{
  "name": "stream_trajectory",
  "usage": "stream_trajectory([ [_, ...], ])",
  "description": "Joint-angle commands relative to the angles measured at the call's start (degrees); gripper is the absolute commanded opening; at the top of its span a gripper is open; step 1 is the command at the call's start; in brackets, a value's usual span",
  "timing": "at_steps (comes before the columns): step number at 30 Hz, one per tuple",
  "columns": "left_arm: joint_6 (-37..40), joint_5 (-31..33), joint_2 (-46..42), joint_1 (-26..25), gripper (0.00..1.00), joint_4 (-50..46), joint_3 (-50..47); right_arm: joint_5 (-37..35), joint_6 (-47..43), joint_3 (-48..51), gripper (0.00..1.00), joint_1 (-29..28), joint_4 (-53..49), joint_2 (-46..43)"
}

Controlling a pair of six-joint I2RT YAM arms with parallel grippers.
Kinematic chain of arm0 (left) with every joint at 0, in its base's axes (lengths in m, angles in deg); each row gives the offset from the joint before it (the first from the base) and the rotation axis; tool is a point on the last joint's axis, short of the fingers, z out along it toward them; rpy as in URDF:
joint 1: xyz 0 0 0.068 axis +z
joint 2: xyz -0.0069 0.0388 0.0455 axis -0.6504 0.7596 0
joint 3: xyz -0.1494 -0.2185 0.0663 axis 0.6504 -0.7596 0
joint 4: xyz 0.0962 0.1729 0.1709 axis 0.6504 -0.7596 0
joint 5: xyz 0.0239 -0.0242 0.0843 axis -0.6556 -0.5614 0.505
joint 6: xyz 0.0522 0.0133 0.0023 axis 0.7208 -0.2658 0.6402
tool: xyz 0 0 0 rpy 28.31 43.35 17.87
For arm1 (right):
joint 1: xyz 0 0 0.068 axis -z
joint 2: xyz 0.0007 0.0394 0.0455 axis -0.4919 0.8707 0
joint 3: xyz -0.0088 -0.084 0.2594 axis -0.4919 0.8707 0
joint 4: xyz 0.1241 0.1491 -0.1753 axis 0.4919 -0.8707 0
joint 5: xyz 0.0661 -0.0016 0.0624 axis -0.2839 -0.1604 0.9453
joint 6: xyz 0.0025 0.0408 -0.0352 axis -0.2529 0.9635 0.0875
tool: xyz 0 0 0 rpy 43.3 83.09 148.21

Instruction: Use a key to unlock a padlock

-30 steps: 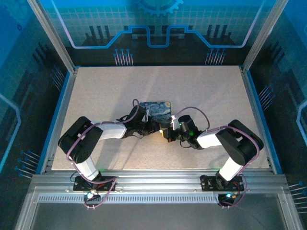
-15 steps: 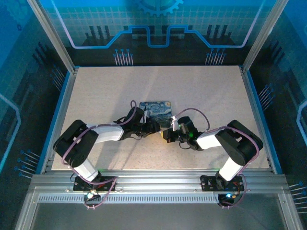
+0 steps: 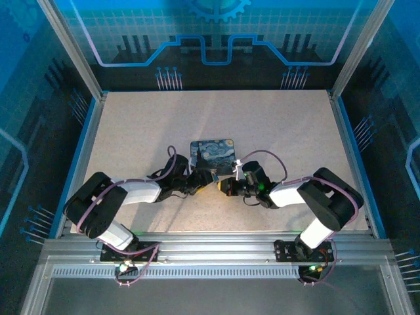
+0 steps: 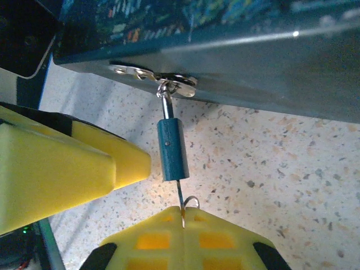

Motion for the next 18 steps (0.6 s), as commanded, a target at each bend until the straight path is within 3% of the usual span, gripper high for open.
stream_trajectory([
  [1,-3.8,0.6,0.4,0.4,0.57,6.0,-1.2,1.0,3.2,-0.5,0.00,-0.9,-1.9,-2.1],
  [18,-6.6,0.1,4.0,0.2,0.51,9.7,-0.4,2.4,7.5,-1.8,0.00,-1.0,-2.9,-1.9],
])
